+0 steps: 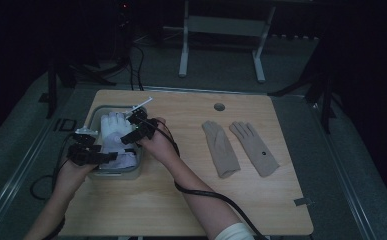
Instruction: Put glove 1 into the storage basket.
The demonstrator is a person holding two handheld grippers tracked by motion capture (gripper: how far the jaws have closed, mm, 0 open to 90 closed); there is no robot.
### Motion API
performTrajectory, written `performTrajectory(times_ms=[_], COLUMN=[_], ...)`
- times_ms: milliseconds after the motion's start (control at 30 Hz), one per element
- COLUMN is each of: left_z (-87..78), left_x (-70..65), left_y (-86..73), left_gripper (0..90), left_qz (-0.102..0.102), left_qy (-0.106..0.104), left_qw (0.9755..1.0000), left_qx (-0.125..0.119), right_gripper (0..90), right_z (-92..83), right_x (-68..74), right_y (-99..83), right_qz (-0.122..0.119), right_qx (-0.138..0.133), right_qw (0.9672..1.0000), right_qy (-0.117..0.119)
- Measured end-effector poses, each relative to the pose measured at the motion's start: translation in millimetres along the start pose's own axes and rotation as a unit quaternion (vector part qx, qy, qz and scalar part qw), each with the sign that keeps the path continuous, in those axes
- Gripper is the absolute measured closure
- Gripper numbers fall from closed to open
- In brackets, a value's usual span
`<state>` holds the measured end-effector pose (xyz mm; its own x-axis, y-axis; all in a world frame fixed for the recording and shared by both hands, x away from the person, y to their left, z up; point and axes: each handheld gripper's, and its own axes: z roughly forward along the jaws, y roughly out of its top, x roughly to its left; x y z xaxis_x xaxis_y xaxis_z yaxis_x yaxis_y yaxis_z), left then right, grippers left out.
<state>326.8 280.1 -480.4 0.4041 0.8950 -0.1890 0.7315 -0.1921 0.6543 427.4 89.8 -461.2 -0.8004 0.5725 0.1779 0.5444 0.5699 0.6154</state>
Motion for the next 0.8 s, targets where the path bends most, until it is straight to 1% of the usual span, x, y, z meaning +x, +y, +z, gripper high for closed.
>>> performTrajectory(times_ms=[33, 67, 133, 167, 200, 233, 300, 367, 433, 467, 500, 600, 633, 700, 733, 767, 800], left_z=[-1.6, -3.2, -5.4, -5.4, -5.7, -5.9, -5.5, -4.8, -3.3, -2.2, -1.1, 2.7, 3.9, 6.5, 7.7, 7.7, 10.5], left_x=[-3.5, -7.1, -14.0, -17.7, -21.9, -26.2, -35.7, -43.5, -51.2, -55.1, -58.8, -70.7, -73.6, -79.3, -81.8, -81.8, -87.8], left_y=[0.6, 1.2, 2.6, 3.4, 4.0, 4.4, 6.2, 7.2, 8.6, 9.2, 10.2, 11.9, 12.4, 13.2, 13.3, 13.3, 13.2], left_gripper=[23.2, 22.8, 21.5, 19.1, 17.5, 17.4, 17.4, 16.0, 14.8, 14.3, 14.0, 8.1, 6.2, 3.2, 2.4, 2.4, 2.4], left_qz=[0.001, 0.002, 0.006, 0.007, 0.007, 0.007, 0.014, 0.020, 0.023, 0.020, 0.023, 0.033, 0.034, 0.034, 0.038, 0.038, 0.044], left_qy=[-0.001, -0.002, -0.017, -0.023, -0.027, -0.033, -0.042, -0.043, -0.048, -0.054, -0.058, -0.054, -0.058, -0.073, -0.073, -0.073, -0.087], left_qw=[1.0000, 0.9999, 0.9994, 0.9990, 0.9986, 0.9980, 0.9972, 0.9966, 0.9962, 0.9959, 0.9959, 0.9956, 0.9951, 0.9936, 0.9932, 0.9932, 0.9910], left_qx=[-0.007, -0.017, -0.029, -0.036, -0.044, -0.053, -0.060, -0.068, -0.069, -0.070, -0.065, -0.069, -0.072, -0.079, -0.082, -0.082, -0.091], right_gripper=[16.3, 17.4, 17.9, 18.0, 18.0, 17.9, 17.9, 17.7, 17.7, 17.7, 17.7, 17.5, 17.5, 17.3, 17.3, 17.3, 17.2], right_z=[-6.0, -9.5, -17.3, -21.3, -24.9, -28.1, -34.3, -40.7, -47.6, -51.3, -54.9, -65.3, -68.6, -74.3, -76.7, -76.7, -79.3], right_x=[-0.7, -1.3, -3.3, -4.8, -6.6, -8.0, -10.9, -15.0, -19.2, -21.3, -23.4, -28.8, -30.2, -32.4, -33.6, -33.6, -34.6], right_y=[-1.6, -2.6, -5.1, -6.4, -8.0, -9.5, -12.8, -16.5, -21.0, -23.3, -25.6, -33.1, -35.8, -41.3, -44.0, -44.0, -46.6], right_qz=[-0.012, -0.013, -0.011, -0.010, -0.007, -0.006, -0.011, -0.012, -0.011, -0.011, -0.012, -0.015, -0.016, -0.018, -0.021, -0.021, -0.024], right_qx=[0.003, 0.001, -0.004, -0.008, -0.011, -0.011, -0.009, -0.009, -0.013, -0.014, -0.016, -0.020, -0.021, -0.020, -0.021, -0.021, -0.019], right_qw=[0.9999, 0.9999, 0.9999, 0.9999, 0.9999, 0.9999, 0.9999, 0.9999, 0.9998, 0.9997, 0.9997, 0.9994, 0.9992, 0.9990, 0.9988, 0.9988, 0.9986], right_qy=[0.002, 0.002, 0.000, 0.000, 0.005, 0.004, -0.003, -0.008, -0.013, -0.015, -0.017, -0.025, -0.030, -0.036, -0.040, -0.040, -0.044])
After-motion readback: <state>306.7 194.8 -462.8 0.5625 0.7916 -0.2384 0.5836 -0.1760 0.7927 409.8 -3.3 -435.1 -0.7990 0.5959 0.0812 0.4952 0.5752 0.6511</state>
